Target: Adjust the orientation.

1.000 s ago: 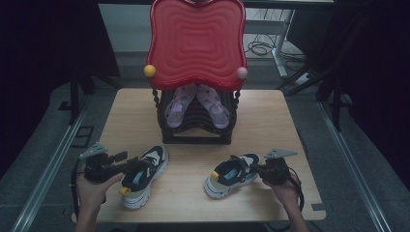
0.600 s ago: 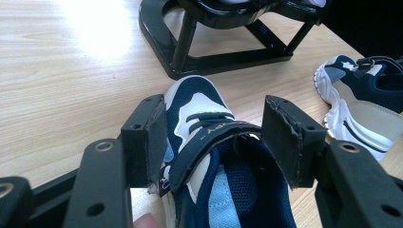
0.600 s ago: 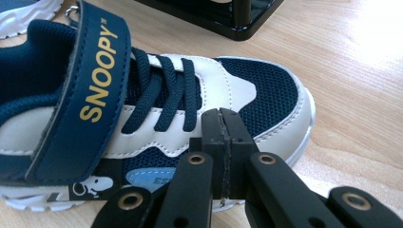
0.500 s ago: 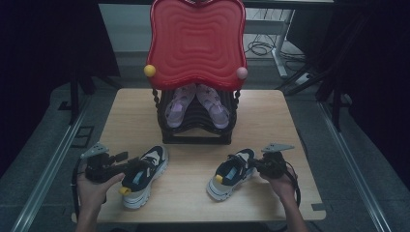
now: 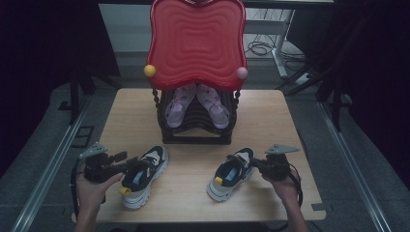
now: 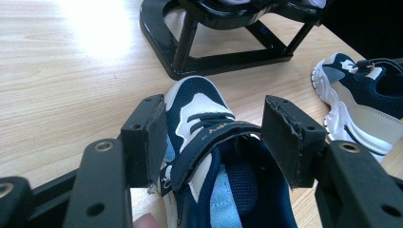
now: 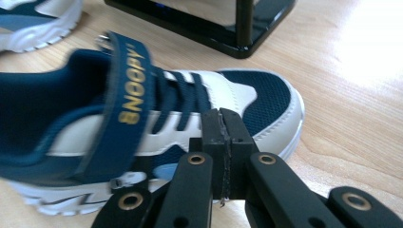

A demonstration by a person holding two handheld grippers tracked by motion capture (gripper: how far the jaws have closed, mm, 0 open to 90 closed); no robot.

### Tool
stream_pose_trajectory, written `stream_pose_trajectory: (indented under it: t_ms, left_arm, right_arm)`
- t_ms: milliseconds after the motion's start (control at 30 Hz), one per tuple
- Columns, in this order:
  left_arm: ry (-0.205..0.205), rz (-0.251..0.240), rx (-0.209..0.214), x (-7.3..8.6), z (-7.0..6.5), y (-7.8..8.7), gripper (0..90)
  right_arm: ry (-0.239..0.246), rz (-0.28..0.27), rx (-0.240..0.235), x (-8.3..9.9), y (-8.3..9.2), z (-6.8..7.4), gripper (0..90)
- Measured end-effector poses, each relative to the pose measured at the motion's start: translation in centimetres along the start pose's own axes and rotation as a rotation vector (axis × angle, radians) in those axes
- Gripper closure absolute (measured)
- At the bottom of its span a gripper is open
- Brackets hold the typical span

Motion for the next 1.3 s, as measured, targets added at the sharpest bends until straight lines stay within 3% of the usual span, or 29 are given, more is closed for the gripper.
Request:
stream_pose_trajectory:
  t_ms: [300,667,933,967,1200,1300]
  left_arm:
    - [0.0,-0.008,0.0,-0.1,0.1,0.2,41.9]
    - [0.0,-0.004,0.0,0.0,0.1,0.2,41.8]
    - [0.0,0.0,0.001,0.0,0.0,0.0,41.8]
    - [0.0,0.0,0.001,0.0,0.0,0.0,41.9]
    - [0.002,-0.002,0.0,0.0,0.2,0.2,41.8]
    - [0.003,-0.004,0.0,0.0,0.2,0.2,41.8]
  right_arm:
    - [0.019,-0.063,-0.049,-0.6,3.0,2.3,90.0]
    - [0.086,-0.088,-0.116,-1.6,3.9,5.9,90.0]
    - [0.144,-0.078,-0.184,-3.6,2.5,8.3,90.0]
    - [0.159,-0.058,-0.208,-4.1,1.7,9.0,90.0]
    - [0.225,0.001,-0.238,-5.3,-0.4,11.1,90.0]
    - [0.263,0.057,-0.242,-5.6,-1.5,12.4,90.0]
Point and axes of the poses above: each handheld gripper's, and its own axes: y roughly backward along the jaws, x roughly out of its underside, z roughly to its left, the point moved 4 cm from there along -y, roughly forward along the jaws, and after that the axes turned 6 degrees about x, right-handed, at the moved point
